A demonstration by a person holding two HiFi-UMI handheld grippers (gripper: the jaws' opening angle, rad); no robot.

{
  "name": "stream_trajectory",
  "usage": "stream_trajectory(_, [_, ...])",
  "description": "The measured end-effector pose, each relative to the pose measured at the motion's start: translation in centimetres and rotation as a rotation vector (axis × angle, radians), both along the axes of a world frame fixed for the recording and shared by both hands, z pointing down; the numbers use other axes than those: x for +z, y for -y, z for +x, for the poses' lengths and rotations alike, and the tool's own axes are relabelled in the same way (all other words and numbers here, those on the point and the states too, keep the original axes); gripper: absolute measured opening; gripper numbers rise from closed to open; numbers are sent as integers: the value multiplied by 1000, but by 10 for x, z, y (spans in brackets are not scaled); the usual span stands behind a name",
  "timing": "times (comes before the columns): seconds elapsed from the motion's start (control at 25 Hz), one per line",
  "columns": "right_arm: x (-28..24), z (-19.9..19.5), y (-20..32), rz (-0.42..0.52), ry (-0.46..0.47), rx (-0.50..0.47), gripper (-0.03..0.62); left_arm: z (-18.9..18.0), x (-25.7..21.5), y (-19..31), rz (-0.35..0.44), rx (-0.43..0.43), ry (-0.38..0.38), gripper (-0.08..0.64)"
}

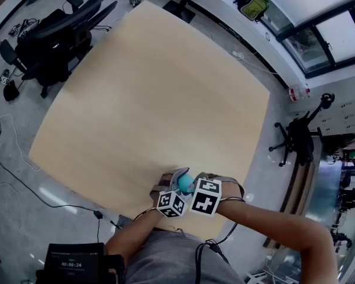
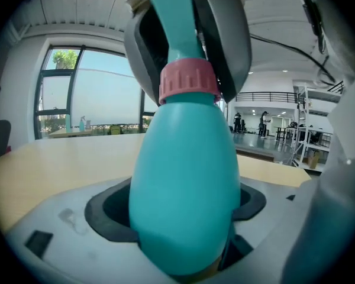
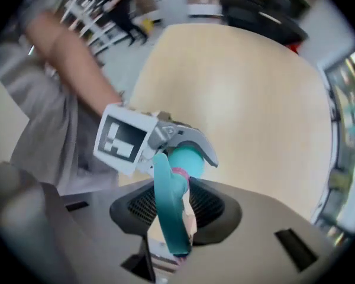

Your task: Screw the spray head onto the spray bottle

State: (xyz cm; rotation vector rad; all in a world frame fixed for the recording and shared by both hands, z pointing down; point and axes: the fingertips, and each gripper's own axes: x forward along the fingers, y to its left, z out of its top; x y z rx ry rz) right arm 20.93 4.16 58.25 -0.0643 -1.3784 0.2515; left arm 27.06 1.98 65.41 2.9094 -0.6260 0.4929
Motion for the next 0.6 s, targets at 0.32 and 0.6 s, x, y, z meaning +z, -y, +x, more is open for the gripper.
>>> stream_trajectory(0.32, [-6, -11, 30, 226, 334, 1258, 135, -13, 1, 10, 5, -186, 46, 393])
stream_trajectory(0.6, [-10, -9, 30, 301, 425, 1257, 140, -13, -3, 10, 6, -196, 47, 394])
